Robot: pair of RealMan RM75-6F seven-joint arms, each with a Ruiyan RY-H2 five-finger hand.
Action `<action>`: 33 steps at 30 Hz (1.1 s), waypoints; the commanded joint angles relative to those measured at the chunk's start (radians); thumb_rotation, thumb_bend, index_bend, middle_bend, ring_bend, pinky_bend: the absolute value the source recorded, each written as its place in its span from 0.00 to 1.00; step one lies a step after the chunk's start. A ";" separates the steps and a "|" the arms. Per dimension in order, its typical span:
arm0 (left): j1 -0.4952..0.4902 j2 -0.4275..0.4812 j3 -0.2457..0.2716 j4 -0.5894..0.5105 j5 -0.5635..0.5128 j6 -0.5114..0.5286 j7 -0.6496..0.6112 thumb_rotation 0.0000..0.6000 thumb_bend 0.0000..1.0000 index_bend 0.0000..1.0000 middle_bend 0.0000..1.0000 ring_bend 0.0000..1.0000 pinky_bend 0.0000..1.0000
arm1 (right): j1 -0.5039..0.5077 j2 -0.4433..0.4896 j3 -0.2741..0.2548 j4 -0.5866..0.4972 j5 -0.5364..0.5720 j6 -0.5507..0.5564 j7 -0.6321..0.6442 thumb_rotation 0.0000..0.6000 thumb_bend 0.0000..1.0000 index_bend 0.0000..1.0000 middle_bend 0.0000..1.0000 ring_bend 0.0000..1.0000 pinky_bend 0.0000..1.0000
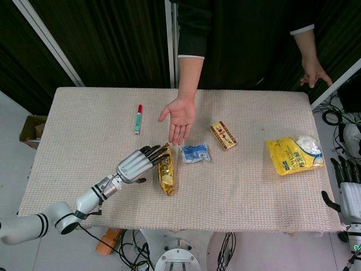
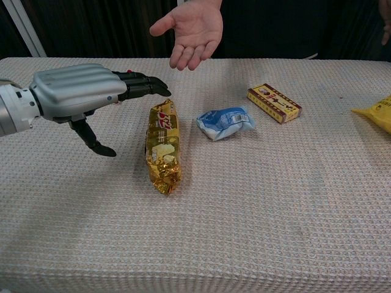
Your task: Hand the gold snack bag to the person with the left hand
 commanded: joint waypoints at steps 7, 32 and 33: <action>-0.024 -0.019 0.009 0.012 0.004 0.006 0.003 1.00 0.02 0.06 0.03 0.06 0.24 | 0.001 -0.002 0.003 0.007 0.006 -0.002 -0.001 1.00 0.19 0.00 0.00 0.00 0.00; -0.149 -0.066 0.077 0.133 0.106 -0.057 0.091 1.00 0.04 0.08 0.05 0.06 0.24 | 0.001 -0.030 0.007 0.053 0.042 -0.025 0.004 1.00 0.20 0.00 0.00 0.00 0.00; -0.153 -0.074 0.079 0.144 0.108 -0.057 0.088 1.00 0.04 0.08 0.05 0.06 0.24 | 0.001 -0.029 0.007 0.055 0.043 -0.026 0.006 1.00 0.20 0.00 0.00 0.00 0.00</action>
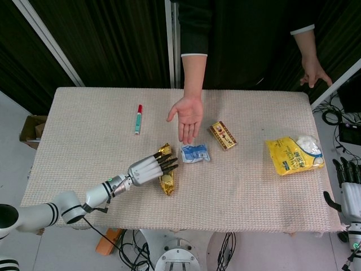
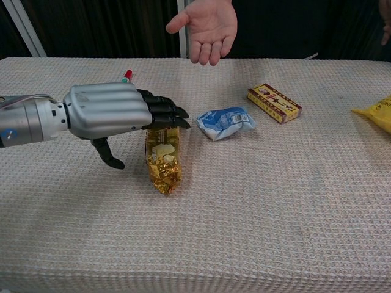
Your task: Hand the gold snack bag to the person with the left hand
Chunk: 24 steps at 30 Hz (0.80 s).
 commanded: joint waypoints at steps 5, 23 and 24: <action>-0.024 -0.044 0.014 0.063 0.013 0.004 -0.009 1.00 0.10 0.13 0.09 0.06 0.24 | 0.002 0.003 -0.001 0.005 -0.002 -0.006 0.005 1.00 0.20 0.00 0.00 0.00 0.00; 0.001 -0.082 0.048 0.153 0.070 0.176 -0.042 1.00 0.40 0.76 0.62 0.26 0.33 | 0.006 0.009 0.000 -0.006 0.000 -0.013 -0.003 1.00 0.20 0.00 0.00 0.00 0.00; 0.004 -0.076 0.048 0.147 0.071 0.187 -0.041 1.00 0.41 0.77 0.64 0.27 0.34 | 0.006 0.009 0.000 -0.007 -0.001 -0.012 -0.003 1.00 0.20 0.00 0.00 0.00 0.00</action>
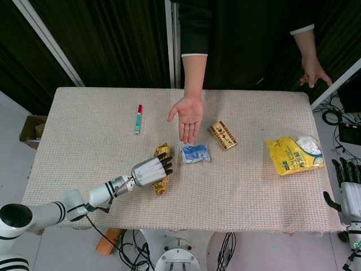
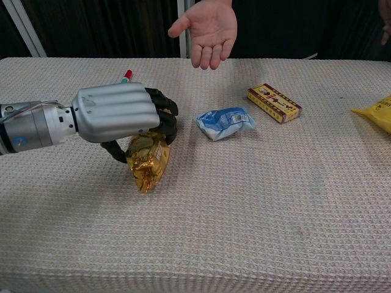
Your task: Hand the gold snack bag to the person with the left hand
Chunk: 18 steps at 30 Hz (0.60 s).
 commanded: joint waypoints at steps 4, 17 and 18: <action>0.038 0.067 0.005 -0.072 0.023 0.102 0.034 1.00 0.41 0.78 0.65 0.29 0.34 | -0.001 0.006 0.002 -0.004 -0.001 0.003 0.006 1.00 0.20 0.00 0.00 0.00 0.00; 0.147 0.472 -0.058 -0.439 -0.019 0.288 0.193 1.00 0.43 0.80 0.67 0.33 0.35 | 0.009 0.004 0.003 0.003 -0.010 -0.006 0.019 1.00 0.20 0.00 0.00 0.00 0.00; 0.135 0.475 -0.082 -0.451 -0.036 0.280 0.180 1.00 0.43 0.80 0.67 0.33 0.35 | 0.011 0.002 0.003 0.003 -0.010 -0.008 0.017 1.00 0.20 0.00 0.00 0.00 0.00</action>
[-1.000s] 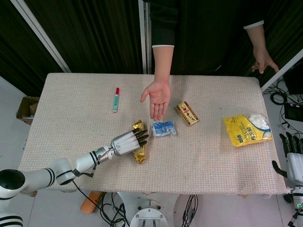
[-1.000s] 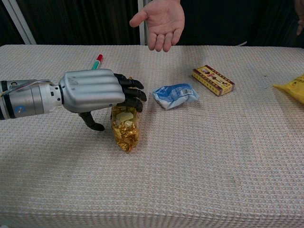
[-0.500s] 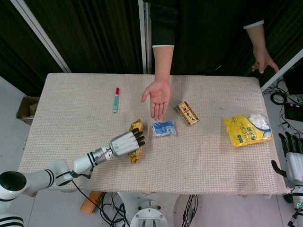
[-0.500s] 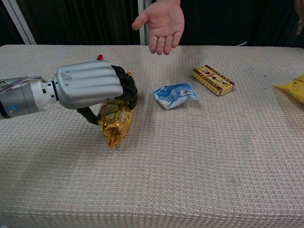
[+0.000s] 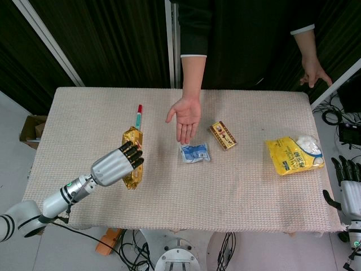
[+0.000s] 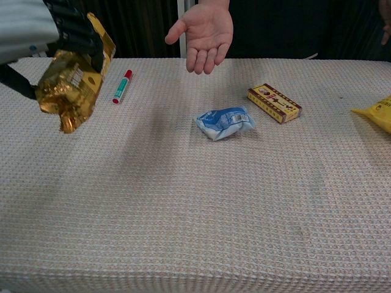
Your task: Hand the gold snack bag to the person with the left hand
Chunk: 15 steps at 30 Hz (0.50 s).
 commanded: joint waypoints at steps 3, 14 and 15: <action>-0.062 0.022 -0.154 -0.068 -0.103 -0.025 -0.045 1.00 0.43 0.80 0.67 0.33 0.35 | 0.005 -0.008 -0.001 0.000 -0.001 -0.006 -0.011 1.00 0.20 0.00 0.00 0.00 0.00; -0.250 -0.297 -0.287 0.246 -0.239 -0.191 -0.165 1.00 0.43 0.80 0.68 0.35 0.35 | -0.001 -0.005 0.004 0.011 0.021 -0.007 0.000 1.00 0.20 0.00 0.00 0.00 0.00; -0.258 -0.316 -0.289 0.275 -0.247 -0.201 -0.171 1.00 0.43 0.80 0.69 0.35 0.35 | -0.002 -0.004 0.004 0.013 0.022 -0.007 0.003 1.00 0.20 0.00 0.00 0.00 0.00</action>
